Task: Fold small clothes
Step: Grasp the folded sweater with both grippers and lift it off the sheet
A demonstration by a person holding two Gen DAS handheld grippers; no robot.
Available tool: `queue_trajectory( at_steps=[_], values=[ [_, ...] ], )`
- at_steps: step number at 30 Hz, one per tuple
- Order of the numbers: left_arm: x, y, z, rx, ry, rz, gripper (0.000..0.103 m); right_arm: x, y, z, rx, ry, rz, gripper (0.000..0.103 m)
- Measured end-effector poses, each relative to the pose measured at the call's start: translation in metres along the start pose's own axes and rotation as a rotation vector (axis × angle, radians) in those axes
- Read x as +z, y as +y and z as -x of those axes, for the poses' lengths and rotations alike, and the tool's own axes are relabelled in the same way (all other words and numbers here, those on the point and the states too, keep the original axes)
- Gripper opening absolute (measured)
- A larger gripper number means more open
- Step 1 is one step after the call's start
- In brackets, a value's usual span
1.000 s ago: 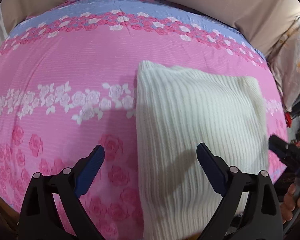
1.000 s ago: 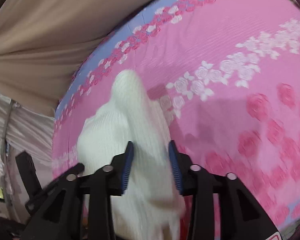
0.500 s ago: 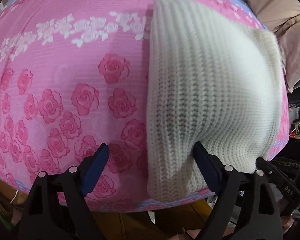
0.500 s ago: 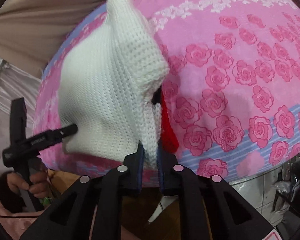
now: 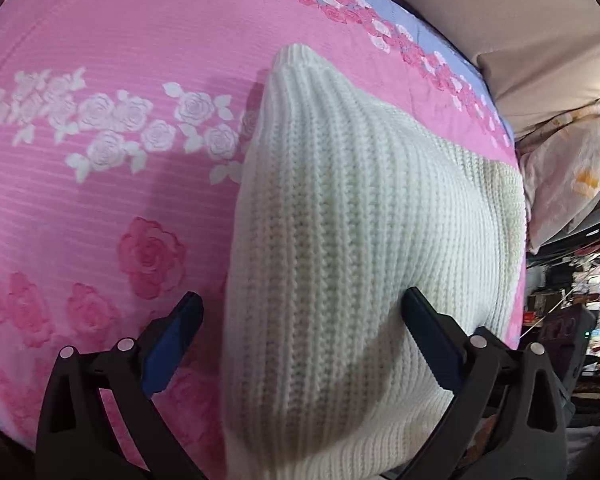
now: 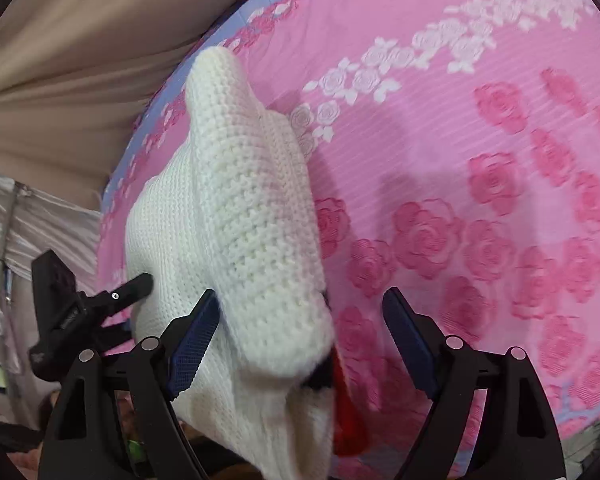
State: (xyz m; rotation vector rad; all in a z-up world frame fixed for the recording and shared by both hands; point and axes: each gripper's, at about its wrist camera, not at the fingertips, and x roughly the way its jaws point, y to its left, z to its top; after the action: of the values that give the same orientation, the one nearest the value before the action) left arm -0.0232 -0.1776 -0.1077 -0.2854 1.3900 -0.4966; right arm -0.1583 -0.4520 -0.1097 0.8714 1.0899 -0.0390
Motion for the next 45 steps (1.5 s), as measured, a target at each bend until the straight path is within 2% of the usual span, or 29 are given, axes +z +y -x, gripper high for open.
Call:
queue_trajectory(
  at_steps=[4, 5, 7, 9, 12, 16, 20, 25, 28, 32, 36, 39, 41, 43, 44, 45],
  values=[
    [0.001, -0.007, -0.001, -0.015, -0.025, -0.016, 0.098, 0.0, 0.003, -0.013, 0.073, -0.004, -0.024, 0.083],
    [0.003, -0.01, -0.003, -0.047, -0.016, -0.014, 0.088, 0.001, 0.005, -0.017, 0.089, 0.002, -0.028, 0.082],
    [0.006, -0.019, -0.001, -0.067, -0.007, 0.003, 0.077, 0.003, 0.009, -0.023, 0.137, 0.009, -0.045, 0.061],
    [0.007, -0.024, 0.008, -0.077, -0.008, -0.012, 0.054, 0.005, 0.014, -0.023, 0.153, 0.005, -0.063, 0.042],
    [0.011, -0.036, 0.035, -0.13, -0.019, -0.037, 0.045, 0.007, 0.028, -0.008, 0.152, -0.029, -0.045, 0.034],
    [0.014, -0.075, 0.071, -0.181, -0.069, -0.127, 0.044, 0.004, 0.056, 0.038, 0.174, -0.101, 0.004, 0.032],
    [0.016, -0.124, 0.128, -0.26, -0.172, -0.27, 0.044, 0.005, 0.087, 0.101, 0.18, -0.228, 0.074, 0.032],
    [0.023, -0.183, 0.217, -0.379, -0.357, -0.461, 0.045, 0.004, 0.13, 0.201, 0.215, -0.47, 0.196, 0.032],
    [0.025, -0.203, 0.281, -0.418, -0.504, -0.578, 0.045, 0.008, 0.166, 0.253, 0.241, -0.614, 0.297, 0.033],
    [0.033, -0.205, 0.358, -0.453, -0.685, -0.663, 0.046, 0.009, 0.223, 0.306, 0.284, -0.774, 0.447, 0.033],
    [0.051, -0.189, 0.415, -0.431, -0.838, -0.697, 0.048, 0.016, 0.286, 0.329, 0.35, -0.865, 0.568, 0.034],
    [0.076, -0.163, 0.433, -0.366, -0.886, -0.684, 0.05, 0.03, 0.328, 0.321, 0.397, -0.856, 0.606, 0.035],
    [0.097, -0.141, 0.426, -0.312, -0.881, -0.65, 0.052, 0.041, 0.35, 0.304, 0.426, -0.811, 0.608, 0.035],
    [0.125, -0.11, 0.404, -0.237, -0.845, -0.591, 0.056, 0.06, 0.364, 0.264, 0.426, -0.73, 0.574, 0.036],
    [0.144, -0.085, 0.379, -0.197, -0.792, -0.542, 0.059, 0.069, 0.367, 0.239, 0.418, -0.69, 0.558, 0.037],
    [0.157, -0.065, 0.354, -0.163, -0.754, -0.499, 0.063, 0.081, 0.367, 0.205, 0.399, -0.636, 0.536, 0.044]
  ],
)
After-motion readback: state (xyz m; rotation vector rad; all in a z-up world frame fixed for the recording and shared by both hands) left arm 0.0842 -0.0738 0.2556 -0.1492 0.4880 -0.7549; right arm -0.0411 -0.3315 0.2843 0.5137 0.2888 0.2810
